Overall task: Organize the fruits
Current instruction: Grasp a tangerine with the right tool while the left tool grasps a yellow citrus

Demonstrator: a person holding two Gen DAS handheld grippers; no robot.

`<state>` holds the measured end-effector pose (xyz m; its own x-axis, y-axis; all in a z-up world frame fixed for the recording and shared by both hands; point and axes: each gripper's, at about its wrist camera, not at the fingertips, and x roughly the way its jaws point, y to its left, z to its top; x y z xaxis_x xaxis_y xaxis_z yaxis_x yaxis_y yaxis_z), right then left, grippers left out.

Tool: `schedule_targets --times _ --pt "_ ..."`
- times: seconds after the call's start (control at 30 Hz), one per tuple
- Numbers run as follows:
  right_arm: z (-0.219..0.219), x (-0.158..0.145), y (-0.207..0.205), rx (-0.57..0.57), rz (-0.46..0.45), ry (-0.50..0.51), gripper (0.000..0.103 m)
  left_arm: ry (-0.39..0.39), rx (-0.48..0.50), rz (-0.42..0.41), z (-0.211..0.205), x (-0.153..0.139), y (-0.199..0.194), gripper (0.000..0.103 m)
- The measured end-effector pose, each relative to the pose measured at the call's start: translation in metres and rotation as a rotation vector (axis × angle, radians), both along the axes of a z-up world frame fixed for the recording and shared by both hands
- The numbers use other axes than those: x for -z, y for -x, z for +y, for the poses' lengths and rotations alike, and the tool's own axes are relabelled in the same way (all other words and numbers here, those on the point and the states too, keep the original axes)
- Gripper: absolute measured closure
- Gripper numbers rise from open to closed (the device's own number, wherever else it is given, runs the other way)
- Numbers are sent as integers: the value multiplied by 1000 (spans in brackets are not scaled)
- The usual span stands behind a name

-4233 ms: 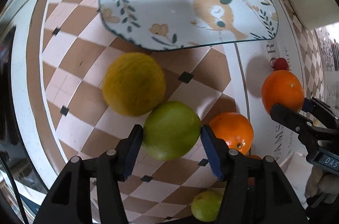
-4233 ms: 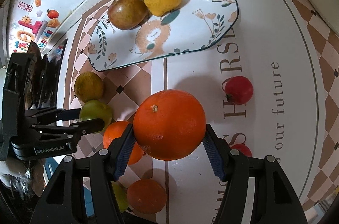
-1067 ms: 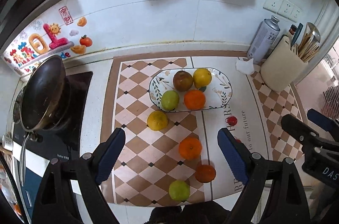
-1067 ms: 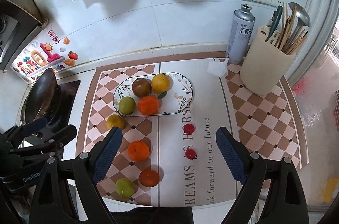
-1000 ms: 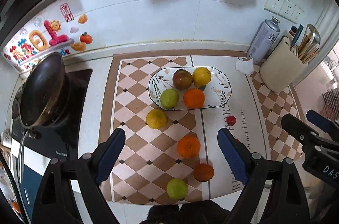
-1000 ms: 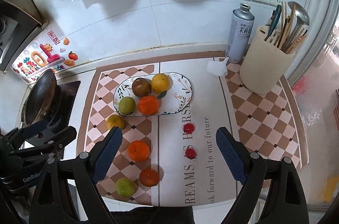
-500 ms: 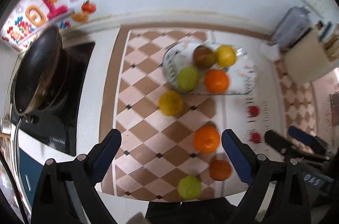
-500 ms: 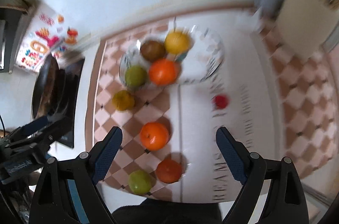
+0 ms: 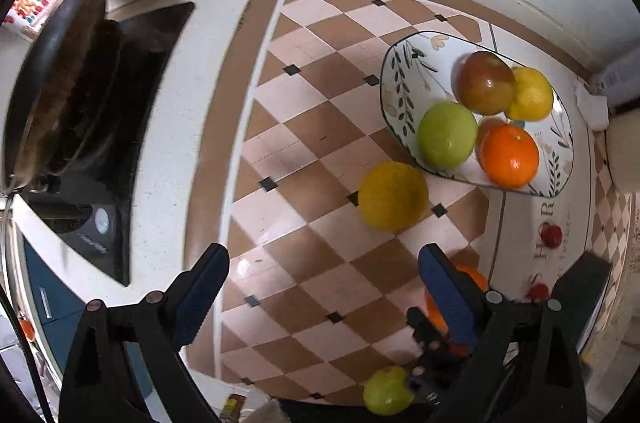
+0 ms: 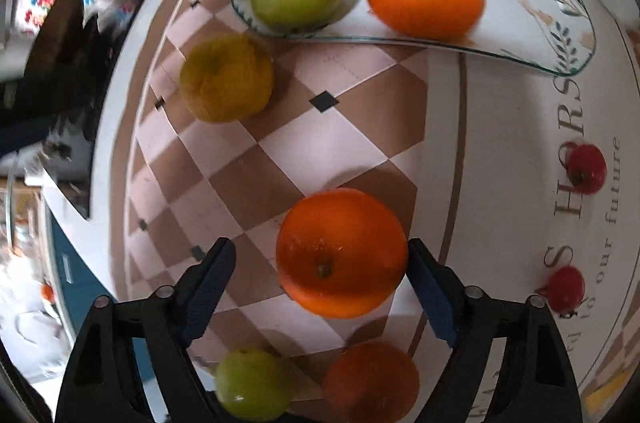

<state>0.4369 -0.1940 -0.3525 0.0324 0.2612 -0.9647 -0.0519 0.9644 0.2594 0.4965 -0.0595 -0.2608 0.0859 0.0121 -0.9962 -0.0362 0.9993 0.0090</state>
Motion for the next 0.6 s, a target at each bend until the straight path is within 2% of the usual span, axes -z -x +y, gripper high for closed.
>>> schedule_targets --times 0.03,0.07,0.13,0.23,0.43,0.5,0.53,0.57,0.6 --pt "1 3 1 -8 -5 18 34 6 2 9 -2 5 -5 6" --pt "0 4 1 -11 -12 30 37 10 7 20 -4 10 -9 6" --pt "-10 6 2 6 -5 3 37 28 20 41 -11 22 -19 6" --pt "-28 6 5 28 -6 30 37 48 44 73 -21 41 -34 6" --pt "-68 9 8 117 29 18 37 102 80 118 -34 73 -49 8" --pt "-79 11 8 147 32 2 37 116 86 130 -37 80 -50 22" --pt "-82 12 7 158 33 -7 37 119 94 138 -39 83 -50 38" --pt "-85 12 5 168 34 -15 37 126 100 142 -41 85 -50 47" --pt "-86 9 -1 173 33 -15 37 122 109 131 -42 85 -49 47"
